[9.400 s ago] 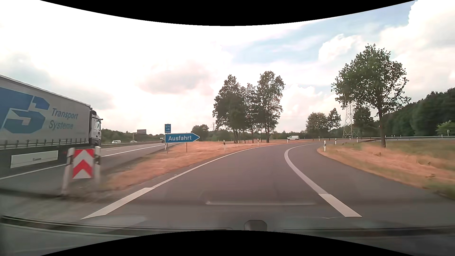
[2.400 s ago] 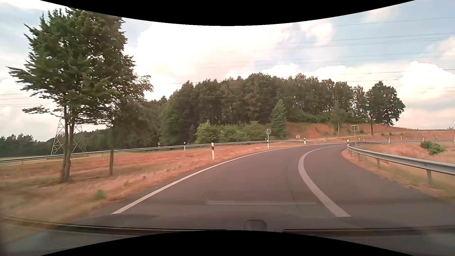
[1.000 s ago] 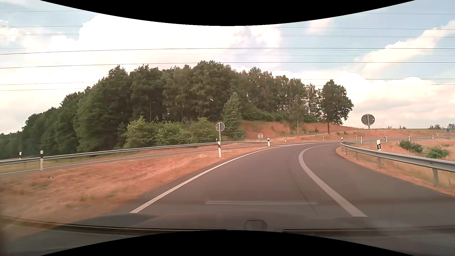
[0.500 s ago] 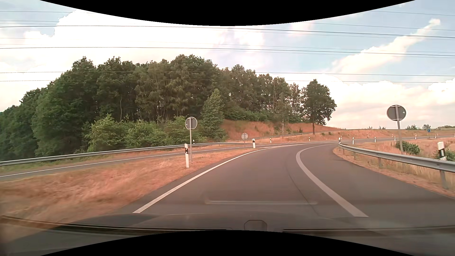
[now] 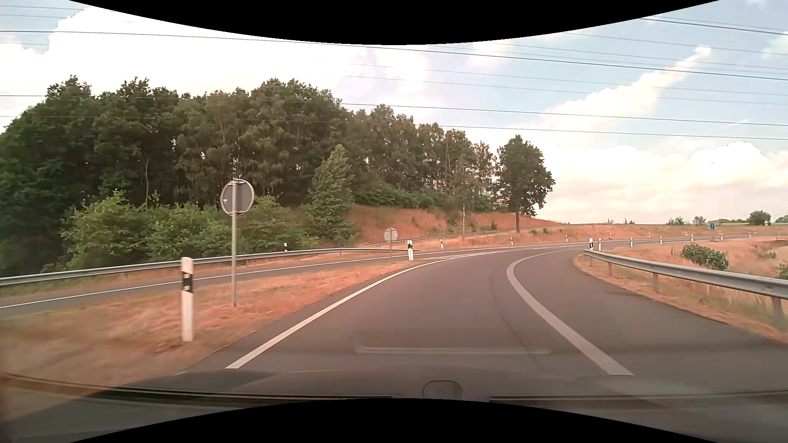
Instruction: Follow the waypoints while adhering to traffic rules and regulations
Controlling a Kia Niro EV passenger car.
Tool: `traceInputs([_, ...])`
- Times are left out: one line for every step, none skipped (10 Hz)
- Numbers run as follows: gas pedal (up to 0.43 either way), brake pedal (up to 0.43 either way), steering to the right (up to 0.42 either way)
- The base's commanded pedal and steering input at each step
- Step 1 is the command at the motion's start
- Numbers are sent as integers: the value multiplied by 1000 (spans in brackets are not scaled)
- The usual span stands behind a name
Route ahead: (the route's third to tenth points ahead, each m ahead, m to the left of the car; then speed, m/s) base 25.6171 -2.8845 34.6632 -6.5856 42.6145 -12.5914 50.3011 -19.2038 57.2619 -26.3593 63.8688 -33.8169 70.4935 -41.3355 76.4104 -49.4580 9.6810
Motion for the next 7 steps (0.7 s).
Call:
traceInputs([177,0,77])
traceInputs([177,0,77])
traceInputs([177,0,77])
traceInputs([177,0,75])
traceInputs([177,0,73])
traceInputs([177,0,70])
traceInputs([177,0,69])
